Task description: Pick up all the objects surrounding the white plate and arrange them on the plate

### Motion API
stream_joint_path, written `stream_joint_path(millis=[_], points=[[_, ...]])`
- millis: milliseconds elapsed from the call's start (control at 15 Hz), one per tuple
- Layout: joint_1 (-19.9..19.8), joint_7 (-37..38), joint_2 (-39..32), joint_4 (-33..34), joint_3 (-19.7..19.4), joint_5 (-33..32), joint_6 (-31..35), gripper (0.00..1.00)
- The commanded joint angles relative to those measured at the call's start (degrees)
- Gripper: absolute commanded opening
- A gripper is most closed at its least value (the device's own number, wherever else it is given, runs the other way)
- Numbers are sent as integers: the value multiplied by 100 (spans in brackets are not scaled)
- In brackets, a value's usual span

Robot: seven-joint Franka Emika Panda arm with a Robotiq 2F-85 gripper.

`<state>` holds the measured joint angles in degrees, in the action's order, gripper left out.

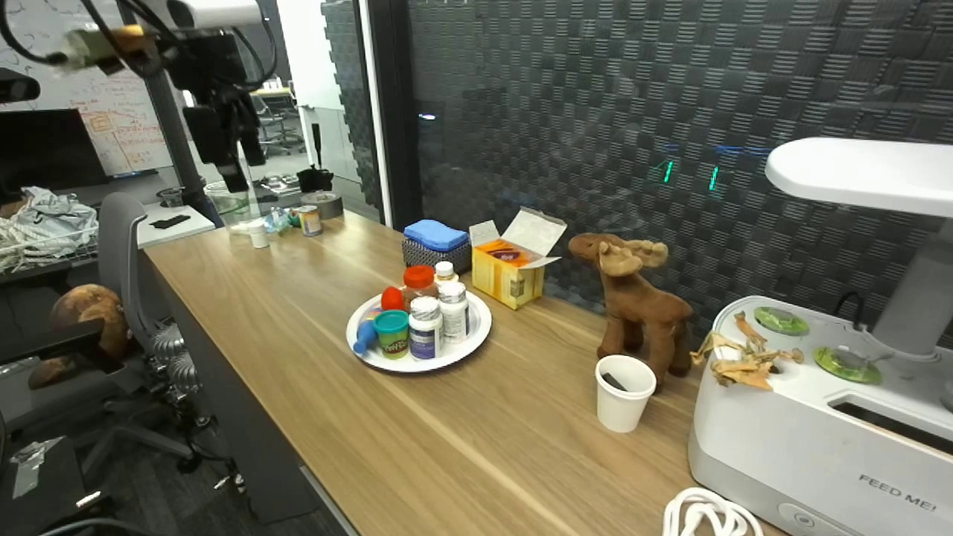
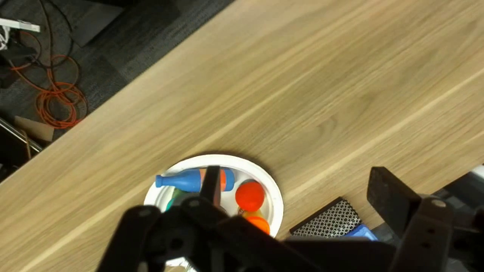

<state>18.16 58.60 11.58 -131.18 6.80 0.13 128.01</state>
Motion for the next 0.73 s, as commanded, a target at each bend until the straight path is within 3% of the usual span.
stream_joint_path(millis=[0, 200, 267, 400, 667], points=[[-203, -1278, 987, 217, 117, 660, -1593, 100], [-223, -2218, 1392, 637, 115, 1215, -2727, 100], [-462, -1785, 1224, 433, 326, 1025, -2315, 100], [-478, -2089, 1454, 558, 332, 1190, -2669, 100], [-476, -2197, 1422, 556, 336, 1193, -2701, 100]])
